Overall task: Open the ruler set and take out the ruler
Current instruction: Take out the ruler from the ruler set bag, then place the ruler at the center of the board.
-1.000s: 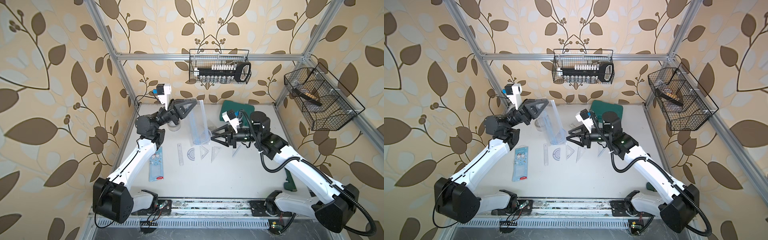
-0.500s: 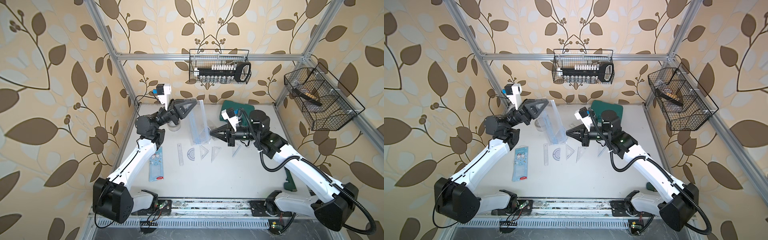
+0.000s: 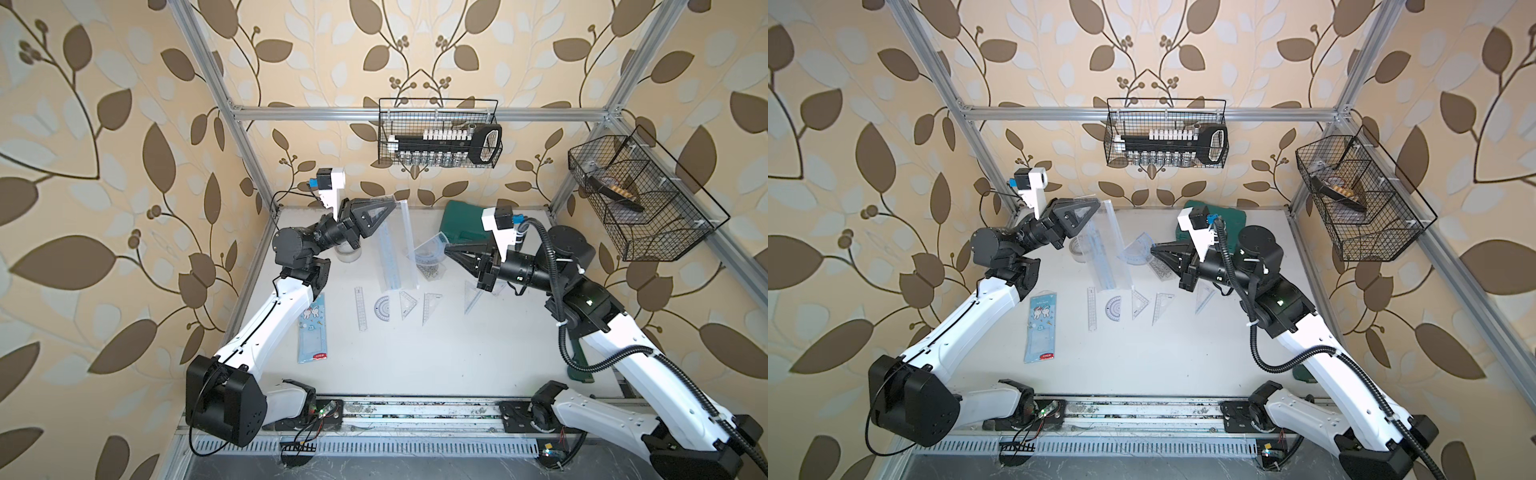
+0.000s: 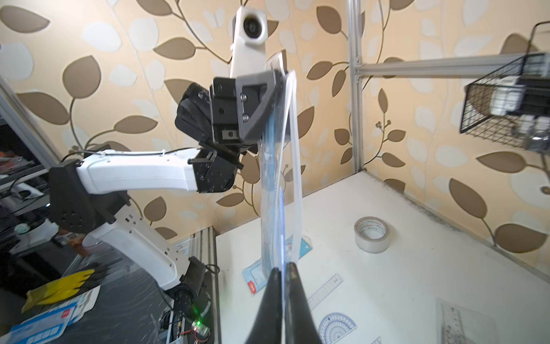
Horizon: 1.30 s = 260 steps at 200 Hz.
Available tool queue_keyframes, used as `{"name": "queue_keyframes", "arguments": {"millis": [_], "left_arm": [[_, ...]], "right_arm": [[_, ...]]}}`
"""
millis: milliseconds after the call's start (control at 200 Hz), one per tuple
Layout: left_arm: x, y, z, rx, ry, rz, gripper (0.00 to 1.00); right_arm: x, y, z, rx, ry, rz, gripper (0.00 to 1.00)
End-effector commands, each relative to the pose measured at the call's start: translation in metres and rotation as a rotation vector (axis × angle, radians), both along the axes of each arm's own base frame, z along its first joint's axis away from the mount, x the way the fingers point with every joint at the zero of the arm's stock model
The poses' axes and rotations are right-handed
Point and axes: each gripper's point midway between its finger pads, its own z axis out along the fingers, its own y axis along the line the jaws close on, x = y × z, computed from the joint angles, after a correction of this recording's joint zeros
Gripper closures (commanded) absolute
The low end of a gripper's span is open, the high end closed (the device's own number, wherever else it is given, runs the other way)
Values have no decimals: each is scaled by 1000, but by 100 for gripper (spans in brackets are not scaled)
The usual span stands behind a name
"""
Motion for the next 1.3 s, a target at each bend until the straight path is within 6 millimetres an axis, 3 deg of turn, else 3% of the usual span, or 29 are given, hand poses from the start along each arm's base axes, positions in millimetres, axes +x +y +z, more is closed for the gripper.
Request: {"name": "queue_keyframes", "arguments": {"millis": [0,100,235,460,565,670,855,1295], "left_arm": [[-8,5,5,22,-74,45,100],[-7,5,3,36,-73,57,100],[-10,5,4,40,-79,58,100],[-15,6,4,54,-84,59,100],[-17,6,3,59,-84,62,100],[-18,6,4,62,-86,58,100],[-20,6,2,66,-83,52,100],[-19,5,-3,62,-76,43,100]], "right_arm": [[14,-36,7,-17,14,-196,100],[34,-74,-3,9,90,-350,100],[71,-135,-39,115,257,-536,100],[118,-229,-136,370,577,-723,100],[126,-247,-179,336,636,-824,100],[130,-265,-207,355,679,-893,100],[135,-292,-241,419,725,-1003,100],[133,-331,-310,490,797,-1163,100]]}}
